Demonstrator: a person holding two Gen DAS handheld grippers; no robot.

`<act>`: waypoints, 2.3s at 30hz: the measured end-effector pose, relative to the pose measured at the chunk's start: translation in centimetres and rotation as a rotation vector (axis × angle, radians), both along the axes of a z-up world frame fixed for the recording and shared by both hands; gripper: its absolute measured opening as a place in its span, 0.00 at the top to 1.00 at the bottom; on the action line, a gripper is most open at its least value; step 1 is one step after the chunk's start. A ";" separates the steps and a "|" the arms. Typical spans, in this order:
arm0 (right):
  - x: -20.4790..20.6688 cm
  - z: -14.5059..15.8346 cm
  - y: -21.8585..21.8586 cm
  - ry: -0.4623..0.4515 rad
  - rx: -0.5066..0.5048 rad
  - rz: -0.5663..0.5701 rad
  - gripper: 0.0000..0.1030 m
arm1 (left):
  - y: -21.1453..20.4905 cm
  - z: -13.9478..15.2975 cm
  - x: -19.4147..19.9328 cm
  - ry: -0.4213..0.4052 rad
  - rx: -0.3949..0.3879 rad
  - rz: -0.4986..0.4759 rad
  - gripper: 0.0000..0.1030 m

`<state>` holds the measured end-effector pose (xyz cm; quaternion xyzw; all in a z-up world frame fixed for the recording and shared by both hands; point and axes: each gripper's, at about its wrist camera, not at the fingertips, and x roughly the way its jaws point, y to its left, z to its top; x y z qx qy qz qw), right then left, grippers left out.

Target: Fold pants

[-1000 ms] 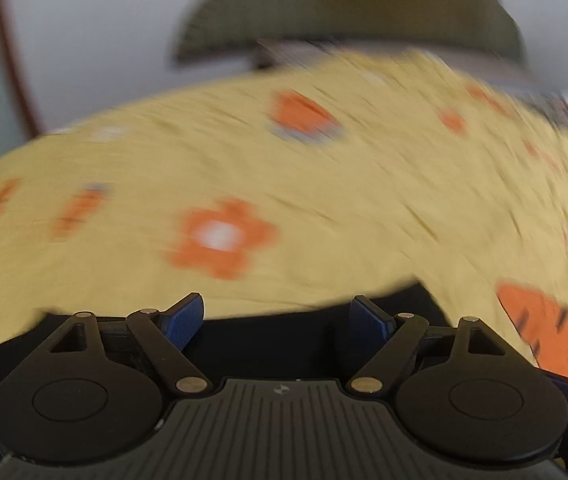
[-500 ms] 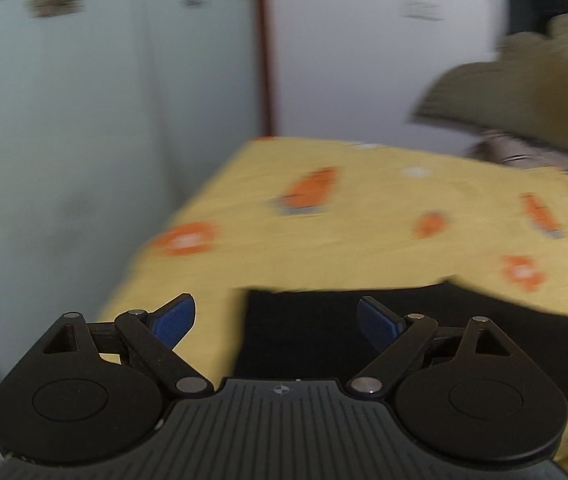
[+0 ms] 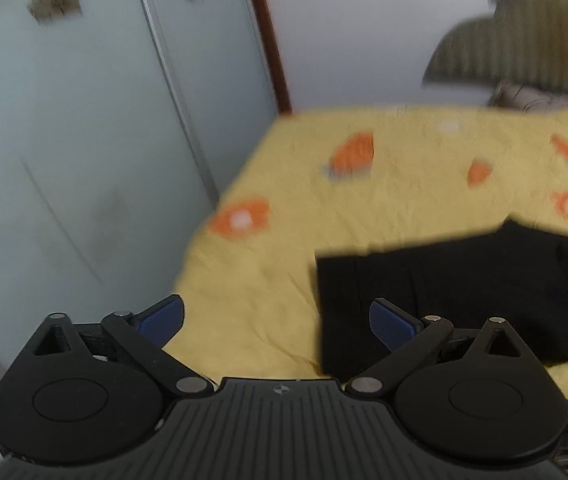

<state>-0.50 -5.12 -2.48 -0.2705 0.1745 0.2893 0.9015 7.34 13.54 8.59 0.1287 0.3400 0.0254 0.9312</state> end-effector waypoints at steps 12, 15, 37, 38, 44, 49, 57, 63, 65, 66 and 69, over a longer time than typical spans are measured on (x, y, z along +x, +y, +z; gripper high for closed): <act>1.0 -8.2 10.7 -0.316 -0.433 0.156 0.55 | 8.1 -6.2 3.8 0.173 -0.462 0.262 0.06; 1.6 -9.0 11.6 -0.341 -0.467 0.167 0.57 | 9.3 -6.9 4.1 0.210 -0.564 0.275 0.06; 7.2 -1.5 0.8 0.249 0.390 0.053 0.87 | 7.5 -14.5 13.0 0.480 -1.273 0.222 0.60; 6.8 -1.4 0.5 0.261 0.385 0.058 0.87 | 7.4 -14.4 13.1 0.473 -1.237 0.229 0.68; 6.9 0.3 -3.2 0.232 0.369 -0.090 0.87 | 7.2 -13.4 12.3 0.403 -1.107 0.212 0.80; 9.1 -2.4 -2.5 0.283 0.255 -0.197 0.87 | 5.2 -10.9 10.0 0.265 -0.913 0.183 0.80; 7.6 -0.7 -6.3 0.301 0.410 -0.186 0.87 | 3.1 -7.9 8.3 0.208 -0.765 0.162 0.80; 7.1 -1.0 -11.8 0.354 0.498 -0.281 0.87 | -0.9 -4.0 6.1 0.114 -0.645 0.111 0.82; 6.8 -1.2 -12.1 0.346 0.534 -0.289 0.87 | -2.5 -2.8 5.3 0.100 -0.631 0.089 0.82; 6.5 -0.9 -12.2 0.341 0.572 -0.271 0.87 | -3.4 -2.3 5.1 0.092 -0.619 0.075 0.82; 5.6 0.6 -12.9 0.329 0.698 -0.182 0.87 | -6.7 -0.7 3.9 0.062 -0.574 0.016 0.82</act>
